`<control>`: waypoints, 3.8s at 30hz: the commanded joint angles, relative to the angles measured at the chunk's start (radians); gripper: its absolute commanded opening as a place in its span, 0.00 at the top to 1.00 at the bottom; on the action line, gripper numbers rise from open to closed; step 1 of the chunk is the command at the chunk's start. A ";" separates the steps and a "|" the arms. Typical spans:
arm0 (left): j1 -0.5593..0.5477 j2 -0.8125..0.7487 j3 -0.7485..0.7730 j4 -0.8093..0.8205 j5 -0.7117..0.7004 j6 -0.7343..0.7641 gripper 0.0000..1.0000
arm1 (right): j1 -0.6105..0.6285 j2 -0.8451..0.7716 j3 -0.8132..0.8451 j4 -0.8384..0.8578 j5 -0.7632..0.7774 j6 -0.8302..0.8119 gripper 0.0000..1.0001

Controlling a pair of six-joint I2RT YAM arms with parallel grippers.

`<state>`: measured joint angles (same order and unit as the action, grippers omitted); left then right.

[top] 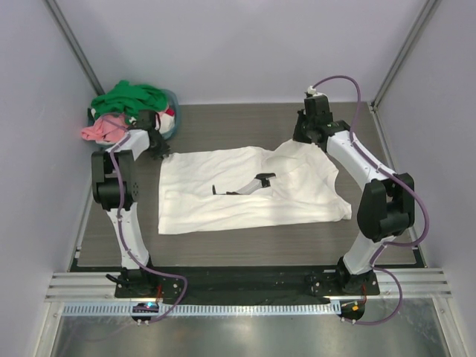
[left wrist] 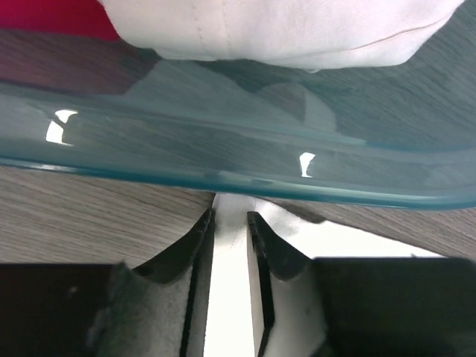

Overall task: Fold and stack the t-shirts
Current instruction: Fold the tshirt

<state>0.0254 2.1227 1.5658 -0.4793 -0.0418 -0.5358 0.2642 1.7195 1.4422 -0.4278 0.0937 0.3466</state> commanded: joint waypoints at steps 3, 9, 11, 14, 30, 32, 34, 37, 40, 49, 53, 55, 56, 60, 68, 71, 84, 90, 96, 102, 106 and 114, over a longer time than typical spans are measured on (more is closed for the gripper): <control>-0.009 0.034 0.016 0.002 -0.004 0.026 0.84 | -0.003 -0.003 0.003 0.032 -0.002 -0.003 0.99; -0.008 0.011 0.037 -0.019 0.016 0.019 1.00 | -0.003 -0.018 0.000 0.024 0.001 0.002 0.99; -0.010 -0.038 0.030 -0.027 0.023 0.016 1.00 | -0.003 -0.046 -0.011 0.015 0.011 0.000 0.99; -0.010 -0.099 0.001 -0.036 0.022 0.016 1.00 | -0.003 -0.098 -0.048 0.006 0.029 -0.004 0.99; -0.012 -0.426 -0.276 -0.022 0.068 0.039 1.00 | -0.013 -0.468 -0.348 -0.100 0.210 0.101 0.99; -0.010 -0.451 -0.299 -0.015 0.063 0.037 1.00 | -0.013 -0.520 -0.370 -0.123 0.233 0.118 0.99; -0.012 -0.472 -0.314 -0.016 0.063 0.034 1.00 | -0.014 -0.570 -0.402 -0.135 0.245 0.135 0.99; -0.015 -0.497 -0.351 -0.010 0.060 0.031 1.00 | -0.014 -0.613 -0.445 -0.157 0.256 0.147 0.99; -0.015 -0.529 -0.386 -0.005 0.053 0.027 1.00 | -0.016 -0.653 -0.479 -0.184 0.281 0.167 0.99; -0.016 -0.662 -0.529 0.004 -0.004 -0.024 0.98 | -0.019 -0.756 -0.634 -0.230 0.317 0.334 0.99; -0.015 -0.765 -0.665 -0.007 -0.081 -0.096 0.75 | -0.039 -0.825 -0.732 -0.265 0.324 0.471 0.89; -0.009 -0.849 -0.702 -0.033 -0.154 -0.154 0.61 | -0.081 -0.882 -0.787 -0.275 0.318 0.540 0.65; 0.001 -0.880 -0.723 -0.035 -0.165 -0.170 0.59 | -0.103 -0.903 -0.802 -0.279 0.290 0.554 0.24; 0.015 -1.009 -0.783 -0.007 -0.176 -0.204 0.54 | -0.226 -0.945 -0.844 -0.273 0.196 0.546 0.10; -0.157 -0.859 -0.612 0.022 -0.079 -0.086 0.55 | -0.211 -0.818 -0.764 -0.062 -0.080 0.440 0.21; -0.278 -0.689 -0.474 -0.004 -0.092 -0.047 0.55 | -0.142 -0.720 -0.720 -0.037 -0.113 0.433 0.21; -0.343 -0.285 -0.220 -0.196 -0.113 0.000 0.67 | -0.077 -0.718 -0.782 0.000 -0.126 0.428 0.21; -0.346 -0.455 -0.415 -0.199 -0.167 -0.047 0.73 | -0.077 -0.715 -0.804 0.009 -0.118 0.431 0.21; -0.344 -0.656 -0.694 -0.193 -0.181 -0.150 0.75 | -0.077 -0.721 -0.838 0.018 -0.104 0.436 0.21; -0.344 -0.852 -0.776 -0.235 -0.219 -0.181 0.73 | -0.077 -0.732 -0.849 0.023 -0.112 0.443 0.21; -0.344 -0.905 -0.698 -0.248 -0.231 -0.165 0.62 | -0.077 -0.735 -0.842 0.032 -0.121 0.453 0.22; -0.344 -0.597 -0.498 -0.199 -0.207 -0.087 0.49 | -0.077 -0.580 -0.798 0.092 -0.155 0.483 0.21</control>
<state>-0.3206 1.3994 1.0210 -0.7074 -0.2413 -0.6659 0.1833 1.0790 0.5980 -0.3969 -0.0399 0.8085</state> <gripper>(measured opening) 0.508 0.785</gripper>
